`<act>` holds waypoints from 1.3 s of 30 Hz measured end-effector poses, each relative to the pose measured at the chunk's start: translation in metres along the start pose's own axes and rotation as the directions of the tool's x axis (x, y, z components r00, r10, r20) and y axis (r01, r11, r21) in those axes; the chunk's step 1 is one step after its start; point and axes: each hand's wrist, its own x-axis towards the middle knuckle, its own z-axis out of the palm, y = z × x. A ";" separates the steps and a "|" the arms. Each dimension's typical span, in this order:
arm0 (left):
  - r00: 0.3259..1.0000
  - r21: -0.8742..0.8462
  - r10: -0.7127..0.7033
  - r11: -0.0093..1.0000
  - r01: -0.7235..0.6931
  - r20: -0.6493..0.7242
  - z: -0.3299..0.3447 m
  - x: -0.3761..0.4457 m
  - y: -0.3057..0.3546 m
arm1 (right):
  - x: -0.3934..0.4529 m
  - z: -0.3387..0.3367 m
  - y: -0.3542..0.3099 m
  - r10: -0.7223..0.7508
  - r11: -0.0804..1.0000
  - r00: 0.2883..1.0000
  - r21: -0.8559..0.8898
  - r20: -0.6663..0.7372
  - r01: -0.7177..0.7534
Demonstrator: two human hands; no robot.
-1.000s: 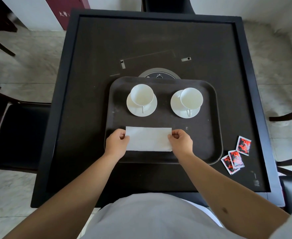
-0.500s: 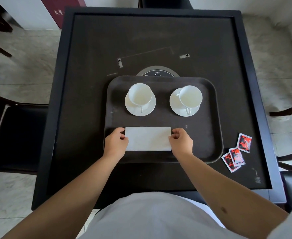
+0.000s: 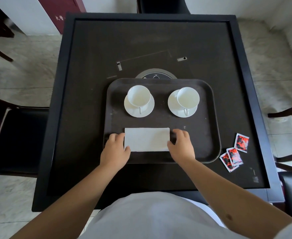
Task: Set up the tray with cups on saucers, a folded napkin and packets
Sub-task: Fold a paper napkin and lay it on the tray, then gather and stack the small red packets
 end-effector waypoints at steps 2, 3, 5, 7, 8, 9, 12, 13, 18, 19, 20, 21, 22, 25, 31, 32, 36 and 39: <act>0.967 0.190 0.254 0.949 -0.250 0.000 0.004 -0.006 -0.004 | -0.005 -0.003 0.002 -0.312 0.908 0.945 -0.265 0.094 0.326; 0.945 0.244 0.327 0.914 -0.324 0.029 0.006 -0.009 -0.004 | -0.007 -0.003 0.003 -0.403 0.829 0.900 -0.351 0.167 0.436; 0.922 0.298 0.371 0.873 -0.387 0.111 0.009 -0.012 -0.004 | -0.010 -0.001 0.000 -0.423 0.760 0.869 -0.422 0.257 0.494; 0.919 0.310 0.361 0.865 -0.393 0.159 0.010 -0.015 -0.002 | -0.014 0.001 -0.003 -0.367 0.775 0.887 -0.436 0.280 0.458; 0.920 0.310 0.354 0.867 -0.390 0.169 0.010 -0.016 -0.002 | -0.016 0.002 -0.004 -0.341 0.778 0.894 -0.447 0.291 0.442; 0.921 0.310 0.346 0.869 -0.386 0.177 0.010 -0.017 -0.001 | -0.018 0.002 -0.005 -0.319 0.777 0.898 -0.459 0.303 0.431; 0.922 0.315 0.324 0.870 -0.379 0.212 0.008 -0.020 0.003 | -0.024 0.002 -0.007 -0.273 0.767 0.897 -0.485 0.347 0.421; 0.922 0.319 0.317 0.870 -0.376 0.223 0.007 -0.021 0.004 | -0.026 0.002 -0.007 -0.262 0.758 0.894 -0.497 0.363 0.423; 0.928 0.369 0.309 0.854 -0.366 0.206 0.003 -0.035 0.009 | -0.044 0.003 -0.001 -0.253 0.770 0.900 -0.490 0.355 0.410; 0.930 0.367 0.313 0.856 -0.363 0.191 0.002 -0.039 0.011 | -0.048 0.003 0.002 -0.264 0.775 0.906 -0.487 0.332 0.404; 0.931 0.361 0.321 0.858 -0.364 0.177 0.002 -0.043 0.013 | -0.053 0.002 0.004 -0.270 0.780 0.911 -0.484 0.312 0.396; 0.928 0.355 0.332 0.858 -0.371 0.167 0.001 -0.047 0.015 | -0.059 0.002 0.007 -0.269 0.788 0.917 -0.480 0.295 0.385; 0.925 0.352 0.343 0.856 -0.379 0.161 0.002 -0.050 0.016 | -0.064 0.001 0.011 -0.264 0.798 0.923 -0.475 0.278 0.371; 0.911 0.338 0.380 0.846 -0.412 0.161 0.003 -0.059 0.022 | -0.082 -0.003 0.023 -0.224 0.843 0.945 -0.440 0.237 0.310; 0.866 0.316 0.454 0.807 -0.499 0.210 0.011 -0.068 0.044 | -0.108 -0.020 0.054 -0.097 0.910 0.982 -0.384 0.163 0.154; 0.860 0.318 0.461 0.799 -0.509 0.219 0.012 -0.069 0.049 | -0.110 -0.023 0.060 -0.083 0.916 0.985 -0.379 0.152 0.136; 0.830 0.320 0.503 0.766 -0.557 0.240 0.025 -0.070 0.082 | -0.117 -0.043 0.092 -0.033 0.931 0.994 -0.357 0.109 0.070; 0.821 0.310 0.514 0.760 -0.571 0.250 0.038 -0.072 0.110 | -0.116 -0.061 0.118 0.003 0.936 0.995 -0.350 0.102 0.033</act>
